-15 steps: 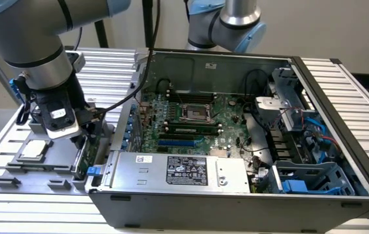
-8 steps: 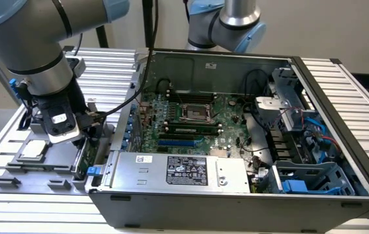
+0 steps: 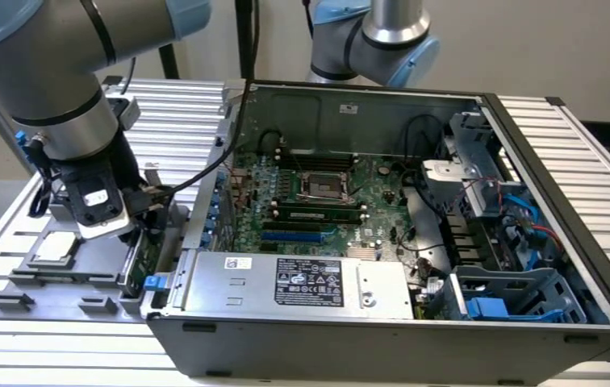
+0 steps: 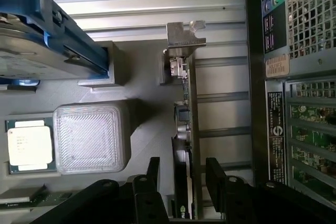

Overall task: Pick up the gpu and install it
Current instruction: 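Pick up the gpu and move the gpu toward the slot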

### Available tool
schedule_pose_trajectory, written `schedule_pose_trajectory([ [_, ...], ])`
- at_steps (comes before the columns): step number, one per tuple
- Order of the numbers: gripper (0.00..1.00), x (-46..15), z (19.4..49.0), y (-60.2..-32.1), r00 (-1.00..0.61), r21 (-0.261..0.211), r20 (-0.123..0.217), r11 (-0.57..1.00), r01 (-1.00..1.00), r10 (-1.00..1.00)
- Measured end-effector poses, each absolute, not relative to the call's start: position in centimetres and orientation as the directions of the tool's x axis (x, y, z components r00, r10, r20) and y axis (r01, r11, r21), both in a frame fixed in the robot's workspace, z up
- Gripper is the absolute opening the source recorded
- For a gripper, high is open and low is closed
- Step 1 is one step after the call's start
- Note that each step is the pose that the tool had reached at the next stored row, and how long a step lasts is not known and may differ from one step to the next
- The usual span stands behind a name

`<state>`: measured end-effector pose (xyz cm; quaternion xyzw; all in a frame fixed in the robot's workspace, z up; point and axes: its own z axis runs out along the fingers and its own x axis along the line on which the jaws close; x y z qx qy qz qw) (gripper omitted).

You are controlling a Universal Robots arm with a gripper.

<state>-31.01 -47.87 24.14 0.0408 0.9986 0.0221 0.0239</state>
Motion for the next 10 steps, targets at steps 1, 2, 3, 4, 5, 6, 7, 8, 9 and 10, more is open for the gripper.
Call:
schedule_pose_trajectory([
  [1, 0.48, -31.03, 24.11, -47.87, -0.996, 0.046, -0.046, 0.996, 0.08, 0.082],
  [2, 0.48, -31.04, 24.09, -47.87, -0.995, 0.046, -0.047, 0.996, 0.08, 0.082],
  [3, 0.48, -31.04, 24.07, -47.87, -0.995, 0.046, -0.048, 0.996, 0.08, 0.082],
  [4, 0.48, -31.05, 24.03, -47.87, -0.995, 0.046, -0.049, 0.996, 0.08, 0.082],
  [5, 0.48, -31.05, 24.0, -47.87, -0.995, 0.046, -0.051, 0.996, 0.08, 0.082],
  [6, 0.48, -31.05, 23.96, -47.87, -0.995, 0.047, -0.052, 0.996, 0.08, 0.082],
  [7, 0.48, -31.06, 23.93, -47.87, -0.995, 0.047, -0.053, 0.996, 0.08, 0.082],
  [8, 0.46, -31.06, 23.91, -47.87, -0.995, 0.047, -0.054, 0.996, 0.08, 0.082],
  [9, 0.46, -31.06, 23.87, -47.87, -0.995, 0.047, -0.055, 0.996, 0.08, 0.082],
  [10, 0.39, -31.06, 23.84, -47.87, -0.995, 0.047, -0.056, 0.996, 0.08, 0.082],
])
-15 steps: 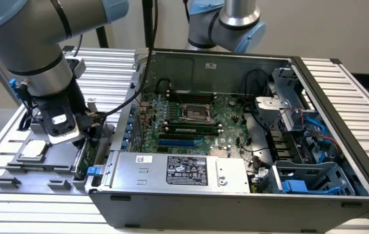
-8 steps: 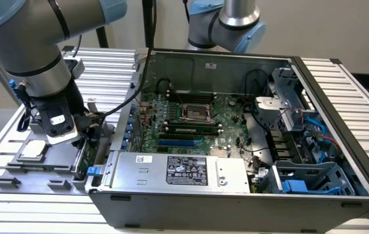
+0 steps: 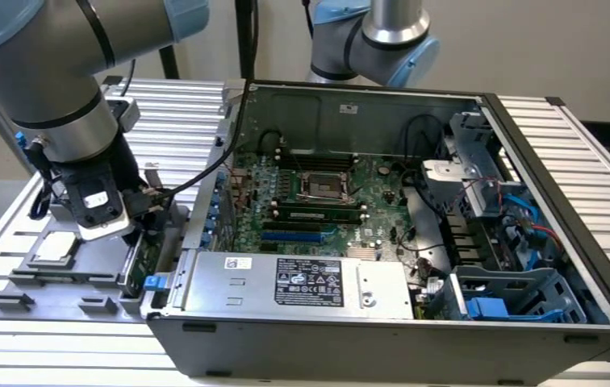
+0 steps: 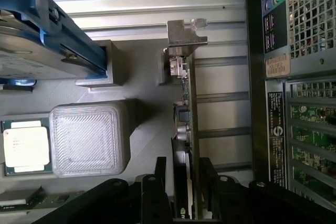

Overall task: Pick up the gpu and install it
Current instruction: 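Pick up the gpu and move the gpu toward the slot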

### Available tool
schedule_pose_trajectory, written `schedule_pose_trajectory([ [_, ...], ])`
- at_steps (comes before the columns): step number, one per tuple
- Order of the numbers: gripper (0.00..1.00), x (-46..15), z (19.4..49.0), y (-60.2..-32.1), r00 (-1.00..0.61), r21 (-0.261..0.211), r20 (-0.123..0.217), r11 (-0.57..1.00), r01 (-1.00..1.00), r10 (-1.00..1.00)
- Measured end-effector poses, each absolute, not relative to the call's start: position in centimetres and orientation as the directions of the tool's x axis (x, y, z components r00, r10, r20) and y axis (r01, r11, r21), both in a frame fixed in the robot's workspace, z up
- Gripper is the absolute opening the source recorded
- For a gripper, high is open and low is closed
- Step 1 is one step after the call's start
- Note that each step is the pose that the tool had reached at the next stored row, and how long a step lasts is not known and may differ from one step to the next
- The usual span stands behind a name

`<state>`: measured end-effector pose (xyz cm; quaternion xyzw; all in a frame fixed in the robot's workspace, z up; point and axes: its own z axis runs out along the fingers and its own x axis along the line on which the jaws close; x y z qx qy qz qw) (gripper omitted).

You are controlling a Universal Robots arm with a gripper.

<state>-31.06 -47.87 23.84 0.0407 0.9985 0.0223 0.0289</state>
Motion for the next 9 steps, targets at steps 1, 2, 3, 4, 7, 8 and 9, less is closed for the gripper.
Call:
schedule_pose_trajectory([
  [1, 0.39, -31.05, 23.81, -47.86, -0.995, 0.047, -0.057, 0.996, 0.08, 0.082],
  [2, 0.39, -31.06, 23.77, -47.83, -0.995, 0.047, -0.057, 0.996, 0.08, 0.083],
  [3, 0.39, -31.06, 23.74, -47.8, -0.995, 0.047, -0.058, 0.996, 0.08, 0.083],
  [4, 0.39, -31.07, 23.73, -47.76, -0.995, 0.047, -0.058, 0.996, 0.08, 0.083],
  [7, 0.39, -31.05, 23.69, -47.69, -0.995, 0.047, -0.059, 0.996, 0.08, 0.082],
  [8, 0.39, -31.05, 23.69, -47.69, -0.995, 0.047, -0.059, 0.996, 0.08, 0.082],
  [9, 0.39, -31.06, 23.7, -47.68, -0.995, 0.047, -0.059, 0.996, 0.08, 0.082],
])
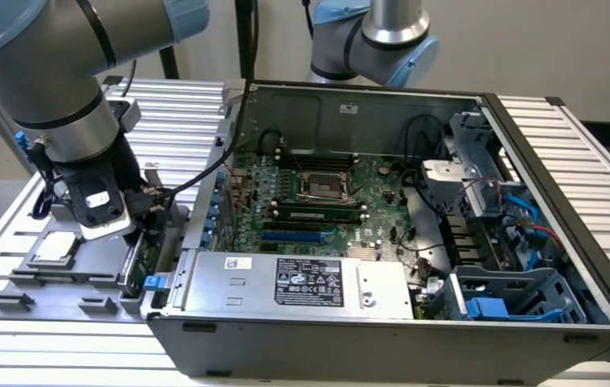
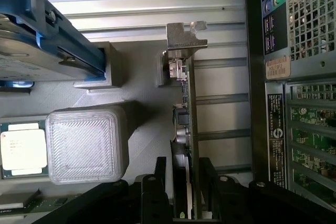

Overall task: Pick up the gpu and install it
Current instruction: 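Pick up the gpu and move the gpu toward the slot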

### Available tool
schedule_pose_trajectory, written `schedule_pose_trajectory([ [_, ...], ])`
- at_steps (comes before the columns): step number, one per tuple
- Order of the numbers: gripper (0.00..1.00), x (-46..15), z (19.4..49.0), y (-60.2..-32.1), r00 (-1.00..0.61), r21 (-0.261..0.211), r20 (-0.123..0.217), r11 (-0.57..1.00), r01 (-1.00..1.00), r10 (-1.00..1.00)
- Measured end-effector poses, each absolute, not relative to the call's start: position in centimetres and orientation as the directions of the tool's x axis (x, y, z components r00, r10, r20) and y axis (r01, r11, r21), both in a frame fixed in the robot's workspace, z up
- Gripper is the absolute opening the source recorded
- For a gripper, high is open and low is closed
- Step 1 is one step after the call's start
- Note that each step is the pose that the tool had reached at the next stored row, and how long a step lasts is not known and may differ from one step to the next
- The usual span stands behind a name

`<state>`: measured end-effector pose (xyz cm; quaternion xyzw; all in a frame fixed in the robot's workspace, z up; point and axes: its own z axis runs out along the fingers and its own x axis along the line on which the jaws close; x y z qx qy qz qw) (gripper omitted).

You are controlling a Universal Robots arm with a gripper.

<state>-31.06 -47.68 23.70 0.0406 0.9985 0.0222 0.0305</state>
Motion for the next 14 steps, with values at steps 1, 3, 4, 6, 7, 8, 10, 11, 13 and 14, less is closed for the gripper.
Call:
schedule_pose_trajectory([
  [1, 0.39, -31.06, 23.69, -47.67, -0.995, 0.047, -0.059, 0.996, 0.08, 0.082],
  [3, 0.37, -31.06, 23.69, -47.65, -0.995, 0.046, -0.059, 0.996, 0.08, 0.082],
  [4, 0.37, -31.06, 23.69, -47.64, -0.995, 0.045, -0.059, 0.996, 0.08, 0.082],
  [6, 0.29, -31.07, 23.7, -47.64, -0.995, 0.044, -0.059, 0.996, 0.08, 0.082],
  [7, 0.28, -31.06, 23.69, -47.64, -0.995, 0.044, -0.059, 0.996, 0.08, 0.082],
  [8, 0.27, -31.06, 23.69, -47.64, -0.995, 0.044, -0.059, 0.996, 0.08, 0.082],
  [10, 0.27, -31.06, 23.69, -47.64, -0.995, 0.044, -0.059, 0.996, 0.08, 0.082],
  [11, 0.27, -31.06, 23.69, -47.64, -0.995, 0.044, -0.059, 0.996, 0.08, 0.082],
  [13, 0.27, -31.06, 23.69, -47.64, -0.995, 0.044, -0.059, 0.996, 0.08, 0.082],
  [14, 0.27, -31.06, 23.69, -47.64, -0.995, 0.044, -0.059, 0.996, 0.08, 0.082],
])
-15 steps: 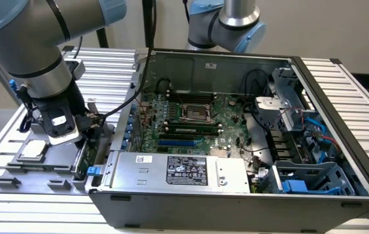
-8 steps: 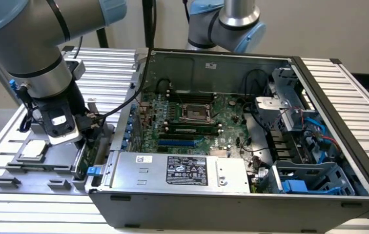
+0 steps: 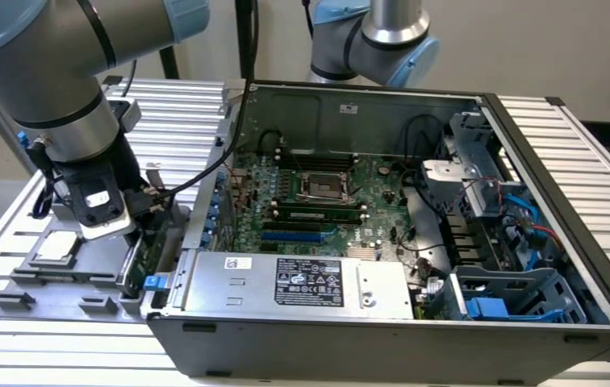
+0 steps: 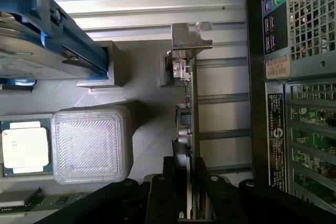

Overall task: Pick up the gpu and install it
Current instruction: 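Pick up the gpu and move the gpu toward the slot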

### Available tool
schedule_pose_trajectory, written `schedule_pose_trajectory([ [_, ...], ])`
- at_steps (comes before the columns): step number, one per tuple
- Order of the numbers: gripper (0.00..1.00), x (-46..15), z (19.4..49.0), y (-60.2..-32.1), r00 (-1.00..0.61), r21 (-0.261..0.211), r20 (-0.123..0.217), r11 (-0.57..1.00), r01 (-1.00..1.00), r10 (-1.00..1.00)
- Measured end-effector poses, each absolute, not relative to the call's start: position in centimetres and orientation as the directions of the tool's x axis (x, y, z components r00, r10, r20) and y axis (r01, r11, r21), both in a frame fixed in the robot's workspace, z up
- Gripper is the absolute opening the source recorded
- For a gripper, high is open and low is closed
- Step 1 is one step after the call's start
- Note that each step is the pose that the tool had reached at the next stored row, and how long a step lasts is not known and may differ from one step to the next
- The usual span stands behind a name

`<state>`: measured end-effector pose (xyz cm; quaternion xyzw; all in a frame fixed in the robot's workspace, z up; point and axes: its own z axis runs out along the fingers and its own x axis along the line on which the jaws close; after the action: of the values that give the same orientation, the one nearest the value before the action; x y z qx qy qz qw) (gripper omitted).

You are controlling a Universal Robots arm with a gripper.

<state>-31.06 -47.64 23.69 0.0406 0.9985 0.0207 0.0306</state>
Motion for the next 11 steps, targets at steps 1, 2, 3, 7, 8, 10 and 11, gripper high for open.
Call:
schedule_pose_trajectory([
  [1, 0.27, -31.06, 23.69, -47.64, -0.995, 0.044, -0.059, 0.996, 0.08, 0.082],
  [2, 0.27, -31.06, 23.69, -47.64, -0.995, 0.044, -0.059, 0.996, 0.079, 0.082],
  [3, 0.27, -31.06, 23.68, -47.64, -0.995, 0.044, -0.058, 0.996, 0.077, 0.08],
  [7, 0.27, -31.06, 23.69, -47.64, -0.997, 0.042, -0.039, 0.997, 0.067, 0.069],
  [8, 0.27, -31.06, 23.69, -47.63, -0.997, 0.042, -0.033, 0.997, 0.065, 0.066],
  [10, 0.27, -31.06, 23.69, -47.64, -0.998, 0.041, -0.024, 0.997, 0.061, 0.062],
  [11, 0.27, -31.06, 23.69, -47.64, -0.998, 0.041, -0.022, 0.997, 0.061, 0.062],
])
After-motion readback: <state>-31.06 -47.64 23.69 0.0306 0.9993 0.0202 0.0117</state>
